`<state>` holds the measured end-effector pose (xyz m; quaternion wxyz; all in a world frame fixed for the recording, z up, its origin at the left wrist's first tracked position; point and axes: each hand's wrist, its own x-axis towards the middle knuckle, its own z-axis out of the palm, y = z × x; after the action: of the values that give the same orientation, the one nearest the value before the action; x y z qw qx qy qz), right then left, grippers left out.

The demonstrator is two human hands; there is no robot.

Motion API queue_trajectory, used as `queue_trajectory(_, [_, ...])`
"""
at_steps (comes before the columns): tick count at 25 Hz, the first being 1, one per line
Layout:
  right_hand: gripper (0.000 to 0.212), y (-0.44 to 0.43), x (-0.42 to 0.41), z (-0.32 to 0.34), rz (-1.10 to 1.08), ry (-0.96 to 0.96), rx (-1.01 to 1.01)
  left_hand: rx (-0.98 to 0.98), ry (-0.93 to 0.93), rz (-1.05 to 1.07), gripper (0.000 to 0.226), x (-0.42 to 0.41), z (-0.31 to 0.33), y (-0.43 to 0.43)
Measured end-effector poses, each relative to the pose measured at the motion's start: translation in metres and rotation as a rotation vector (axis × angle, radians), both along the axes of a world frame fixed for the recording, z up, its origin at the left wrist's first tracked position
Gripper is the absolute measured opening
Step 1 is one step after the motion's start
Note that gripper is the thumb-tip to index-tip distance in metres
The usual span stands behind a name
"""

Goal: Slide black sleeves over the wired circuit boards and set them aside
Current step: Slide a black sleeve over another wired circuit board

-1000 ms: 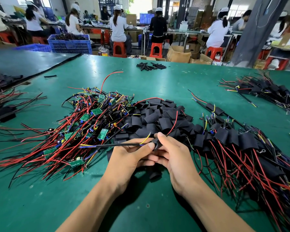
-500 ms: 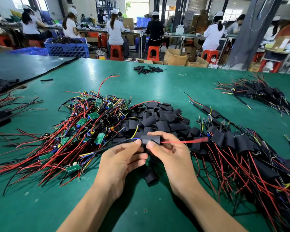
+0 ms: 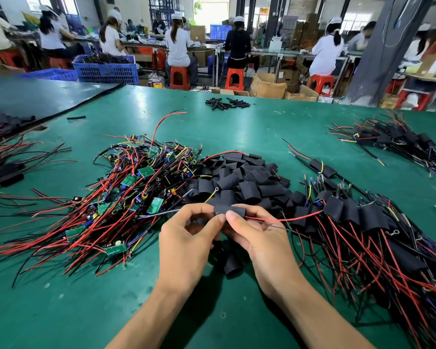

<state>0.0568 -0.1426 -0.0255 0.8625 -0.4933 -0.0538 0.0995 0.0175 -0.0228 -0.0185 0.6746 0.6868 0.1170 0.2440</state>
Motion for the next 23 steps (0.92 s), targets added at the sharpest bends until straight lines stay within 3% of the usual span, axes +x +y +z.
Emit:
queue_trajectory(4, [0.025,-0.004,0.002,-0.002,0.032,0.015,-0.018,-0.187,0.061,-0.119,0.007,0.003,-0.004,0.009])
queue_trajectory(9, [0.015,-0.003,0.002,-0.004,-0.034,-0.014,-0.161,-0.129,0.057,-0.092,0.008,0.004,-0.007,0.009])
queue_trajectory(14, [0.011,-0.004,0.002,-0.002,-0.014,-0.002,-0.151,-0.208,0.022,-0.109,0.003,0.007,-0.008,0.012])
queue_trajectory(17, [0.003,-0.005,0.003,0.000,0.029,0.019,-0.186,-0.118,-0.015,-0.145,0.005,0.006,-0.007,0.015])
queue_trajectory(20, [0.005,-0.008,0.005,0.002,0.054,-0.020,-0.315,-0.036,-0.028,-0.177,0.006,0.005,-0.005,0.022])
queue_trajectory(23, [0.012,-0.012,0.006,0.005,0.138,0.000,-0.355,-0.108,0.021,-0.248,0.008,0.006,-0.005,0.026])
